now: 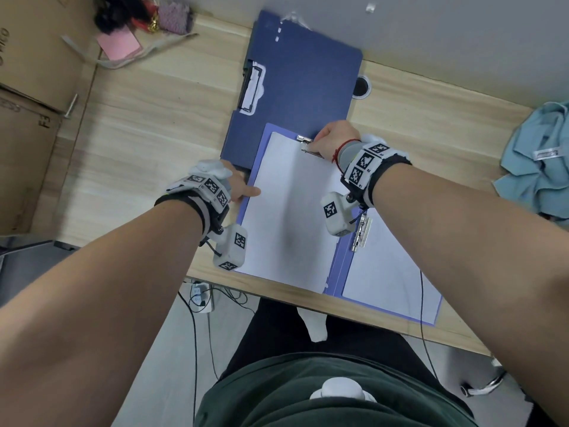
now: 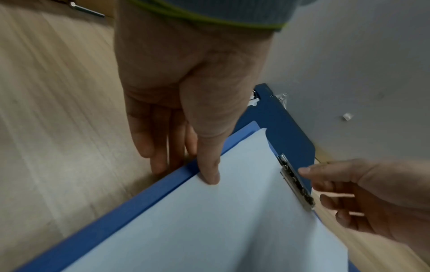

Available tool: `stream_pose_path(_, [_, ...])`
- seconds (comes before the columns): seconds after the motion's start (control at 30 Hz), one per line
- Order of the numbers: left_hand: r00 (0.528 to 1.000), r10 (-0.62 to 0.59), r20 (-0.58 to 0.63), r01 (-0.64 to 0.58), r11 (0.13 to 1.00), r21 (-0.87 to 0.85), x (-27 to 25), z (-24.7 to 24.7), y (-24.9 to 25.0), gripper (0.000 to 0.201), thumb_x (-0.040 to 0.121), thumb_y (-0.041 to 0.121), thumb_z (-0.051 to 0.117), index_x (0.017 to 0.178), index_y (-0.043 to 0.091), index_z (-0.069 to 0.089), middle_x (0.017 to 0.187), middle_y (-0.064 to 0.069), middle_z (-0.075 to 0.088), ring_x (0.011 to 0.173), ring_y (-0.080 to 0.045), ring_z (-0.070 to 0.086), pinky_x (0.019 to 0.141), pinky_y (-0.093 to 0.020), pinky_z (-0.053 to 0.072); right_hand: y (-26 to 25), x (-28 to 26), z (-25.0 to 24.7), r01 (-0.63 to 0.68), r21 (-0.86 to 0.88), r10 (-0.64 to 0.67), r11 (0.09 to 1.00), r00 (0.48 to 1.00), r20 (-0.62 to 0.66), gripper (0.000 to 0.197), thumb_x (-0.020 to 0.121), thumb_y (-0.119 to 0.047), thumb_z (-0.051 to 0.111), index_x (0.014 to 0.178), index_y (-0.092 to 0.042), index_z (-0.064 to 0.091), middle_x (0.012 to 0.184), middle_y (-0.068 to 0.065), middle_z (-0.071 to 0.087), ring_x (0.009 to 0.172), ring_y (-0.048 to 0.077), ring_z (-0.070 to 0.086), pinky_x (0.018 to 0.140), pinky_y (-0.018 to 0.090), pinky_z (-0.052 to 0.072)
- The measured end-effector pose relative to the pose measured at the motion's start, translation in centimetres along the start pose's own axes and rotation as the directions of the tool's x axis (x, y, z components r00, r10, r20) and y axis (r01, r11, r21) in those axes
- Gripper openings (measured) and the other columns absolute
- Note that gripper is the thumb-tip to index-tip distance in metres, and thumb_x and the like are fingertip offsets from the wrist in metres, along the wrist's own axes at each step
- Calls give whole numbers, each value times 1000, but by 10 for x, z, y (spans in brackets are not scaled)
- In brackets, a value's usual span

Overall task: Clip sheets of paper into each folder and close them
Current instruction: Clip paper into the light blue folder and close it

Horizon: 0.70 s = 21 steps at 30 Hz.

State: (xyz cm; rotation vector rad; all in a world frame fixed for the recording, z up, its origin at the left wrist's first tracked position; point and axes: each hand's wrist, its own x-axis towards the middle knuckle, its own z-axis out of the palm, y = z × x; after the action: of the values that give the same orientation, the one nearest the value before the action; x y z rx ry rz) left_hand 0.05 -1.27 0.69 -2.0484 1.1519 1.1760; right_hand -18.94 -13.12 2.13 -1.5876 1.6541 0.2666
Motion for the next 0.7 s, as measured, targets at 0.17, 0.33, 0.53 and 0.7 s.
stream_pose_path(0.17, [992, 109, -61, -119, 972, -203, -17, -2, 5, 56, 84, 61, 61, 59, 14, 42, 65, -8, 57, 61, -25, 51, 71, -32, 49, 8, -24, -2, -16, 178, 4, 984, 997, 71, 22, 79, -36, 68, 86, -16, 64, 78, 8, 65, 68, 25, 59, 70, 32, 55])
stream_pose_path(0.33, [925, 317, -209, -377, 827, -416, -57, -23, 42, 59, 86, 63, 59, 57, 13, 44, 57, -7, 55, 52, -23, 56, 64, -33, 54, 6, -58, -22, -74, 350, 17, 934, 986, 163, 72, 72, -70, 60, 113, -10, 61, 103, 7, 70, 82, 25, 74, 78, 43, 61])
stream_pose_path(0.53, [860, 422, -286, -508, 666, -546, -117, -47, 126, 71, 92, 70, 34, 84, 8, 68, 75, -7, 73, 53, -15, 68, 53, -23, 51, 37, -102, -90, -74, 507, 14, 858, 993, 121, 82, 72, -76, 58, 122, -11, 52, 109, 6, 63, 73, 31, 75, 75, 43, 62])
stream_pose_path(0.7, [806, 556, -203, -562, 612, -557, -130, -32, 179, 53, 101, 53, 36, 105, 15, 73, 89, 1, 72, 68, -13, 67, 59, -20, 50, 91, -120, -127, -65, 647, 38, 760, 998, 55, 20, 84, -10, 61, 98, 4, 58, 98, 21, 64, 79, 42, 70, 76, 52, 60])
